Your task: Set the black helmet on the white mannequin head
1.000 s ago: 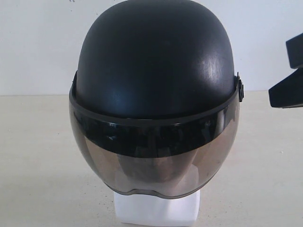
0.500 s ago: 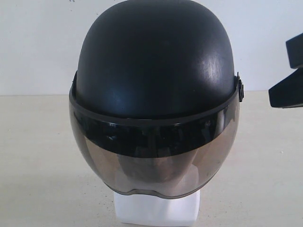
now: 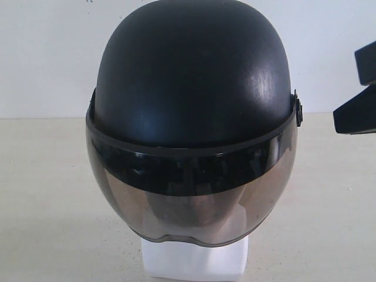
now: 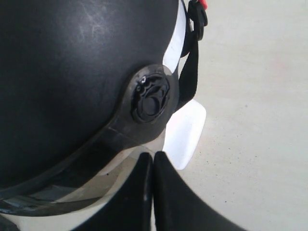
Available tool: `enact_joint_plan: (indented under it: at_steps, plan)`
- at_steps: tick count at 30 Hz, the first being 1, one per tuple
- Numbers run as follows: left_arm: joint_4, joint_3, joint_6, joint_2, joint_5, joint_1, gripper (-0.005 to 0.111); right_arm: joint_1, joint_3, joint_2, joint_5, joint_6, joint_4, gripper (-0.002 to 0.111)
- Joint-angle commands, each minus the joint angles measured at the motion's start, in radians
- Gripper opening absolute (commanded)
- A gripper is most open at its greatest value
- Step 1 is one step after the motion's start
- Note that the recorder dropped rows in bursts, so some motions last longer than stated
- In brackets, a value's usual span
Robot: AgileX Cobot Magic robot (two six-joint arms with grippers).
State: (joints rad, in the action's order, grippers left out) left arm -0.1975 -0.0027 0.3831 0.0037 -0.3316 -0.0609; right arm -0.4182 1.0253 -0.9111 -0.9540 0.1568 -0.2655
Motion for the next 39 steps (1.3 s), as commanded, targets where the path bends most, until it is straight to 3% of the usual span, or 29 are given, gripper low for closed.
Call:
enact_joint_plan:
  at_steps: [1, 15, 27, 39]
  plan:
    - [-0.005, 0.003, -0.004, -0.004, 0.004, -0.071, 0.004, -0.001, -0.005, 0.005, 0.006, -0.009, 0.007, 0.000]
    - [-0.005, 0.003, -0.004, -0.004, 0.004, -0.069, 0.004, 0.067, -0.005, 0.158, 0.007, -0.009, -0.033, 0.000]
    - [-0.005, 0.003, -0.004, -0.004, 0.004, -0.069, 0.004, 0.293, -0.005, 0.442, 0.007, -0.009, -0.043, 0.000]
    - [-0.005, 0.003, -0.004, -0.004, 0.004, -0.069, 0.004, 0.340, -0.005, 0.729, 0.007, -0.009, -0.043, 0.000]
